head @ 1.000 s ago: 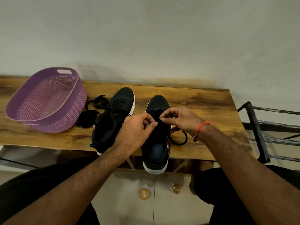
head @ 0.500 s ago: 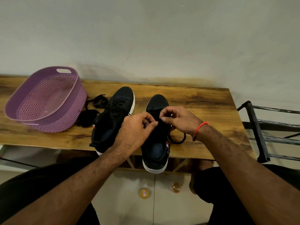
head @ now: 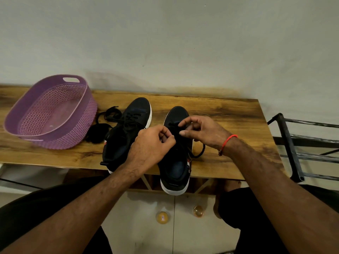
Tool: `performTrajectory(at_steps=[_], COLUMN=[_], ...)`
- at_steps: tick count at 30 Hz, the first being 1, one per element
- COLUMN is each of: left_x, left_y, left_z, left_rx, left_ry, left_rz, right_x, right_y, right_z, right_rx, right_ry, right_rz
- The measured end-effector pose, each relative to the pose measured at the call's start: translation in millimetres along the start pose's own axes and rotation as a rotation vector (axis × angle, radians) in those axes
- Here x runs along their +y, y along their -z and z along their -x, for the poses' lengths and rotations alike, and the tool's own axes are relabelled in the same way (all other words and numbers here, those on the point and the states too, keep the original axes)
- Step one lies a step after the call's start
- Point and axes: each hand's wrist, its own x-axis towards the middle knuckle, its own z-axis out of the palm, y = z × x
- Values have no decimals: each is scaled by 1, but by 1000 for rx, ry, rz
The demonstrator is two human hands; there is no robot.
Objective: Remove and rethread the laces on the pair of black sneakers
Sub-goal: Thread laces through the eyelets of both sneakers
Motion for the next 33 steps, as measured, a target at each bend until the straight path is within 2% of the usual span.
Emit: performTrajectory(at_steps=[3, 7, 10, 12, 13, 17, 22, 27, 30, 33], left_x=[1, 0, -2, -2, -1, -2, -5, -8, -9, -7], left_y=[16, 40, 52, 56, 58, 69, 82, 81, 74, 57], left_z=[-5, -9, -13, -15, -15, -9, -8, -5, -6, -8], left_rx=[32, 33, 84, 82, 25, -322, -500, -753, -739, -503], left_ry=[90, 391, 486, 525, 526, 464, 474, 428, 370, 326], left_rz=[153, 907, 1205, 1186, 1114, 791, 709, 606, 621, 723], right_x=[-1, -1, -3, -4, -5, -6, -4, -3, -3, -4], right_y=[7, 11, 12, 13, 14, 14, 13, 10, 10, 9], right_z=[1, 2, 3, 4, 4, 4, 3, 3, 3, 3], right_rx=[27, 76, 45, -11, -33, -68, -75, -78, -93, -87], right_ry=[-28, -60, -76, -90, -95, -89, -87, -88, -94, -84], right_rz=[-18, -27, -19, -11, -8, -17, 20, 39, 49, 49])
